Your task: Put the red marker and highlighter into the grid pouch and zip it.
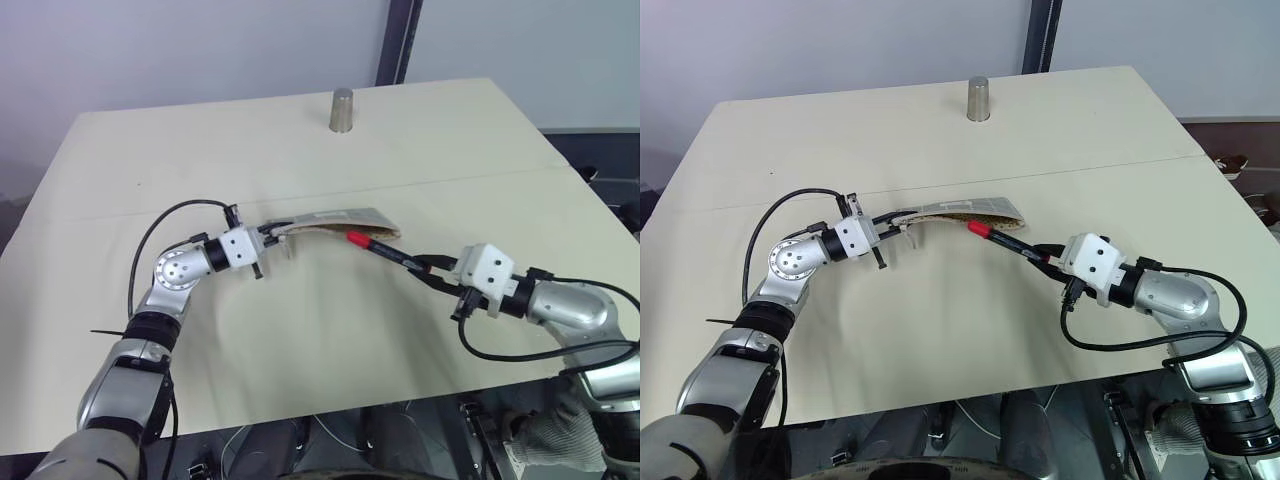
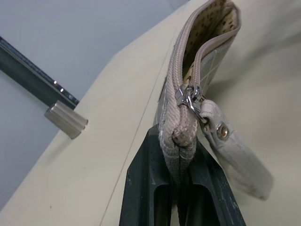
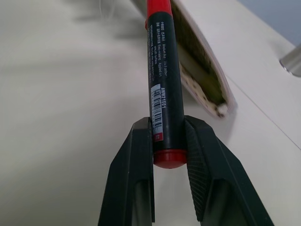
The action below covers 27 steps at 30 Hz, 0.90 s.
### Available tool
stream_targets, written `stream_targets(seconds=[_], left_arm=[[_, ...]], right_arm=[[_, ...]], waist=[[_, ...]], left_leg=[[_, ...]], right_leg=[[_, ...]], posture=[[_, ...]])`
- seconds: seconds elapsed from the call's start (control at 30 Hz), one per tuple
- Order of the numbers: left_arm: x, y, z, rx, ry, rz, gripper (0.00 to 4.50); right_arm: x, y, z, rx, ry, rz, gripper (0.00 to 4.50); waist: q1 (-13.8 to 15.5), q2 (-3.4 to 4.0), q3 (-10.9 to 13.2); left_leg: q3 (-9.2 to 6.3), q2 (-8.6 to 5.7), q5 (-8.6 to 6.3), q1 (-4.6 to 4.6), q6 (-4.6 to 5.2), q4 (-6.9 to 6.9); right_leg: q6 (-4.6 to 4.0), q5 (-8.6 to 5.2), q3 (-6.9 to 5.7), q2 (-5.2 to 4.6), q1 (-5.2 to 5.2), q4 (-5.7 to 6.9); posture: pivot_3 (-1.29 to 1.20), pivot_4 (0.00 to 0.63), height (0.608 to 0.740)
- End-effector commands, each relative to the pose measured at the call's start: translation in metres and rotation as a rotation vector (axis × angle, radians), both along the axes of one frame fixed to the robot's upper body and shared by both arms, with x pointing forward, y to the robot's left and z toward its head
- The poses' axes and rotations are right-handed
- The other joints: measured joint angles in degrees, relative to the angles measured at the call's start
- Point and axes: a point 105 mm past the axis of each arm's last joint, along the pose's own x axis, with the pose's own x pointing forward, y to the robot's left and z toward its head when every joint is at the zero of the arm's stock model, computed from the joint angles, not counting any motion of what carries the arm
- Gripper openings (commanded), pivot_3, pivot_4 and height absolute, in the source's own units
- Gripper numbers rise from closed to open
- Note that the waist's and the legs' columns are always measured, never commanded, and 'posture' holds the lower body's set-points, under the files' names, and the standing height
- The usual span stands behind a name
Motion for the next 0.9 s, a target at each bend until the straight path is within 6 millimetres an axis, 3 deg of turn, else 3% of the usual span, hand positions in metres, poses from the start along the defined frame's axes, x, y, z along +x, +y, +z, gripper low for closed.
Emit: stream_targets(seconds=[0.03, 0.2, 0.3, 0.43, 0.6, 0.7, 0.9], left_arm=[[0.002, -0.001, 0.012, 0.0, -0.052, -0.011, 0.0], [0.0, -0.005, 0.013, 0.005, -0.062, -0.028, 0.0], [-0.005, -0.011, 0.012, 0.059, -0.089, -0.073, 0.0], [-0.008, -0.017, 0.009, 0.106, -0.111, -0.106, 0.0], [-0.007, -0.024, 0.012, 0.108, -0.119, -0.129, 0.0], [-0.006, -0.027, 0.012, 0.108, -0.116, -0.136, 0.0], [-0.006, -0.026, 0.012, 0.106, -0.109, -0.139, 0.0]], right_arm=[[0.007, -0.004, 0.009, -0.032, -0.064, -0.008, 0.39], [0.015, -0.009, -0.001, -0.141, -0.062, -0.01, 0.39], [0.03, -0.002, 0.01, -0.153, -0.096, -0.013, 0.39], [0.041, 0.013, 0.012, -0.233, -0.13, 0.028, 0.39], [0.056, 0.046, 0.014, -0.31, -0.207, 0.092, 0.39], [0.062, 0.062, 0.001, -0.469, -0.282, 0.16, 0.39], [0.068, 0.079, 0.003, -0.459, -0.355, 0.177, 0.39]], waist=[[0.0, 0.0, 0.0], [0.1, -0.01, 0.0], [0.0, -0.02, 0.0], [0.0, -0.02, 0.0], [0.0, -0.03, 0.0], [0.0, -0.03, 0.0], [0.0, -0.04, 0.0]], left_leg=[[0.0, 0.0, 0.01, 0.0, 0.02, -0.03], [0.0, -0.01, 0.04, -0.01, 0.11, -0.08], [0.0, -0.02, 0.04, -0.02, 0.11, -0.07], [0.01, 0.0, 0.04, -0.02, 0.09, -0.05], [0.0, -0.02, 0.04, -0.09, 0.11, -0.08], [0.02, -0.04, 0.05, -0.12, 0.11, -0.08], [-0.01, -0.04, 0.06, -0.12, 0.12, -0.1]], right_leg=[[-0.01, 0.01, 0.0, -0.01, -0.02, 0.0], [-0.21, 0.14, 0.0, -0.01, -0.04, -0.05], [-0.21, 0.14, 0.0, -0.01, -0.04, -0.05], [-0.21, 0.14, 0.0, 0.0, -0.04, -0.04], [-0.22, 0.14, 0.0, 0.0, -0.14, -0.05], [-0.22, 0.15, 0.0, 0.0, -0.17, -0.04], [-0.23, 0.15, 0.01, 0.03, -0.17, -0.04]], posture=[[0.0, 0.15, 0.74], [0.0, 0.15, 0.74], [0.0, 0.15, 0.74], [0.0, 0.15, 0.74], [0.0, 0.15, 0.74], [0.0, 0.15, 0.74], [0.0, 0.15, 0.74]])
